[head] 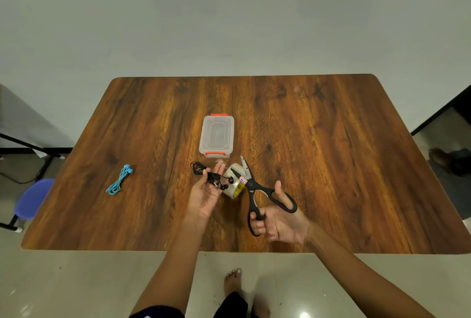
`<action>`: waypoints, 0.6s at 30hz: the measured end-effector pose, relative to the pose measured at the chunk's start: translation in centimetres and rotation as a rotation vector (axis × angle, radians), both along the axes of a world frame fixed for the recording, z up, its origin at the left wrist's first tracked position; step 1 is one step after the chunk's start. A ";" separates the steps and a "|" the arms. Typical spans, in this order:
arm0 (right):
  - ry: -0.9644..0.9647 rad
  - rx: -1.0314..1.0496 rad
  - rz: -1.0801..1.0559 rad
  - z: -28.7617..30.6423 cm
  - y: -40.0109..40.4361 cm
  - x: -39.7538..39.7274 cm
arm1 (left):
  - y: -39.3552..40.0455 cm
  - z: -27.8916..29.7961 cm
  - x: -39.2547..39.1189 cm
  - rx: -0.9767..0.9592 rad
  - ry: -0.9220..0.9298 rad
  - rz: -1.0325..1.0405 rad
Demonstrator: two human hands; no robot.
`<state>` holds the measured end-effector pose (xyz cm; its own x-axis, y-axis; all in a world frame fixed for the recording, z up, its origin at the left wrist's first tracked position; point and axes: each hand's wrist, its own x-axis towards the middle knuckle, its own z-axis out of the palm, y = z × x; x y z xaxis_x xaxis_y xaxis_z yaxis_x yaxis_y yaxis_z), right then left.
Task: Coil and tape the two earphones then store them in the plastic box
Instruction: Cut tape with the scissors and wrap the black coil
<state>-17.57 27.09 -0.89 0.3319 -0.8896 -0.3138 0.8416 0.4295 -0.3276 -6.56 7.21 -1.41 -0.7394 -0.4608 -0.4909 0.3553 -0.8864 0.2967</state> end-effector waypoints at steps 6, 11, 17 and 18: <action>-0.205 -0.025 -0.078 1.2 -0.2 0.2 | 0.7 -0.6 -1.5 0.011 0.017 0.032; -0.296 -0.104 -0.096 2.5 -0.7 -0.2 | 0.2 -0.9 -2.0 -0.055 -0.004 0.033; 0.590 0.328 -0.420 1.8 -0.6 -4.0 | -0.3 -1.3 -2.0 0.017 0.005 0.031; 0.833 0.461 -0.454 1.2 -0.7 -4.9 | -0.4 -1.3 -2.0 0.013 0.008 0.027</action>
<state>-22.44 26.38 0.34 -0.4787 -0.6131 -0.6285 0.5385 0.3604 -0.7617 -8.53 6.82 -2.66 -0.7304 -0.4744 -0.4913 0.3817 -0.8801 0.2823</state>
